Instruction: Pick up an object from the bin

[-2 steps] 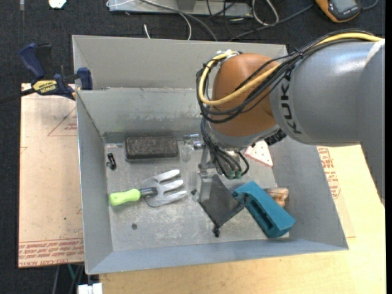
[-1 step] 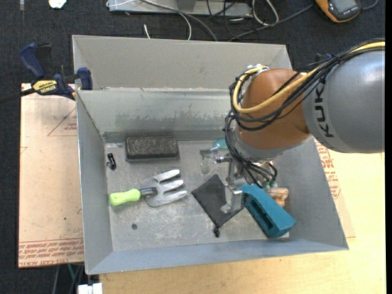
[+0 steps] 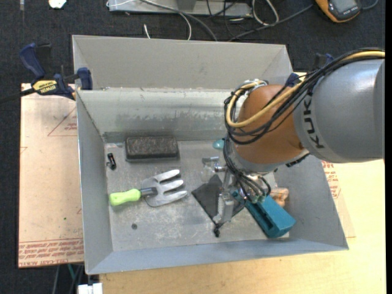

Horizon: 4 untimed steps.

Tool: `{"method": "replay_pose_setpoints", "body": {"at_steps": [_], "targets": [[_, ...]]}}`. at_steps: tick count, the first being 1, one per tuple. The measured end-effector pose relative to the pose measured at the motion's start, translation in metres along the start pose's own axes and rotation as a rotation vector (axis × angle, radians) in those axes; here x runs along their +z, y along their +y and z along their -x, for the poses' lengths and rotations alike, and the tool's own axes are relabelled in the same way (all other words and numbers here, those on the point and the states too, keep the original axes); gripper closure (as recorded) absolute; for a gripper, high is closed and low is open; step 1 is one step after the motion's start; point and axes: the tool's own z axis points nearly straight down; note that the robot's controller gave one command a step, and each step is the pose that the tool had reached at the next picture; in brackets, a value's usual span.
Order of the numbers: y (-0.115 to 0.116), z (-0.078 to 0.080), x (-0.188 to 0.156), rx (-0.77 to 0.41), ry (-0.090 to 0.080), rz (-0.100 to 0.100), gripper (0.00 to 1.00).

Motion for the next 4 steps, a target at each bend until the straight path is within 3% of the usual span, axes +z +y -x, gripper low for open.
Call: {"method": "replay_pose_setpoints", "body": {"at_steps": [1,2,4], "targets": [[-0.052,0.013,0.056,-0.155,-0.009,-0.001,0.00],[-0.023,0.006,0.060,0.029,-0.008,0.003,1.00],[-0.023,0.005,0.047,0.030,-0.008,0.004,1.00]]}}
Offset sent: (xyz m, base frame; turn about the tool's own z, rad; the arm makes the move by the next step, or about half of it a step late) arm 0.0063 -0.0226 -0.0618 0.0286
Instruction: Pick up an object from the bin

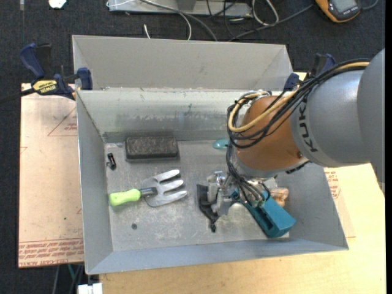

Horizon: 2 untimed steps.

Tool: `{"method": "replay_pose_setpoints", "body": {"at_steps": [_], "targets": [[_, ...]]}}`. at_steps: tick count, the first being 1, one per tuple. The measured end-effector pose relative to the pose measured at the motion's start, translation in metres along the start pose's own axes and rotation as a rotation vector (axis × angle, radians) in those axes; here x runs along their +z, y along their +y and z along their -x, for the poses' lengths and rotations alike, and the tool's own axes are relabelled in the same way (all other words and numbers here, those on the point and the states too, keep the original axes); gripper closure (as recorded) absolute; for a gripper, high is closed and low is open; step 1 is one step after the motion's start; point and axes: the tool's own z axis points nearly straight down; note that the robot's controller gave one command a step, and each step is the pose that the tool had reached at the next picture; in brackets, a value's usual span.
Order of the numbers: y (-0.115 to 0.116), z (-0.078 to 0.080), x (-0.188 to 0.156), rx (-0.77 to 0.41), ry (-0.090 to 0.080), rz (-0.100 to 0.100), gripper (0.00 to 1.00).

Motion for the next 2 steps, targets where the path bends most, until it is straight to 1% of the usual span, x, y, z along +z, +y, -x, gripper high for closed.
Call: {"method": "replay_pose_setpoints", "body": {"at_steps": [2], "targets": [[0.001,0.001,-0.026,0.001,-0.001,0.001,1.00]]}}
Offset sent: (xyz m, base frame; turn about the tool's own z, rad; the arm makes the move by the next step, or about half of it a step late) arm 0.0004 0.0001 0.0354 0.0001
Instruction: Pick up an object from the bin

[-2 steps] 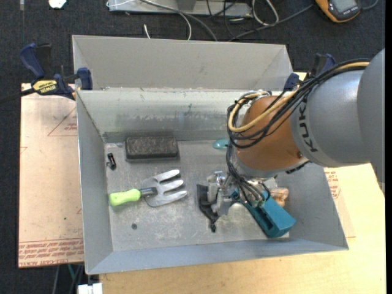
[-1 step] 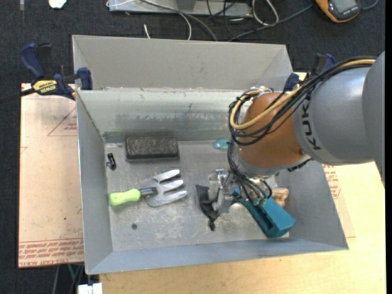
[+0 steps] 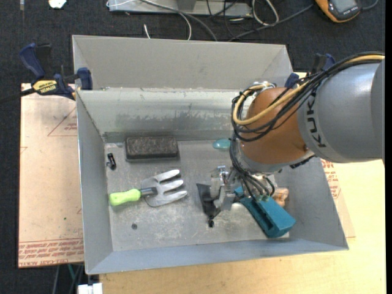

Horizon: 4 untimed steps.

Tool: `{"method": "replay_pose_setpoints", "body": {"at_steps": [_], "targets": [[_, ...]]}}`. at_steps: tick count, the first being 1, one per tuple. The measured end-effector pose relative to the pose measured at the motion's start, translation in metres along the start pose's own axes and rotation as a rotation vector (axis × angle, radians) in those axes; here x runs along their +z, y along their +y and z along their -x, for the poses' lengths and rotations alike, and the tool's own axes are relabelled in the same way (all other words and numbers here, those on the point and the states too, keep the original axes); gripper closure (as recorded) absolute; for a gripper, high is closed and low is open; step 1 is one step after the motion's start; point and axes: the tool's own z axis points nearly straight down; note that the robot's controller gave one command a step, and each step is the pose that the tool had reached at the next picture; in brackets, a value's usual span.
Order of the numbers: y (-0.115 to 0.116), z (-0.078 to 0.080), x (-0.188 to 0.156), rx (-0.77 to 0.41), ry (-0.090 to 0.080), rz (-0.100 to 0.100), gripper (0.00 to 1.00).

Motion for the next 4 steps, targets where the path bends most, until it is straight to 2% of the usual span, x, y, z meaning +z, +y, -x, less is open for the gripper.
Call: {"method": "replay_pose_setpoints", "body": {"at_steps": [1,3,4], "targets": [[0.000,0.001,-0.009,0.001,-0.001,0.000,1.00],[0.001,0.001,-0.053,0.001,0.001,0.001,1.00],[0.002,0.002,-0.072,0.002,-0.004,0.001,1.00]]}}
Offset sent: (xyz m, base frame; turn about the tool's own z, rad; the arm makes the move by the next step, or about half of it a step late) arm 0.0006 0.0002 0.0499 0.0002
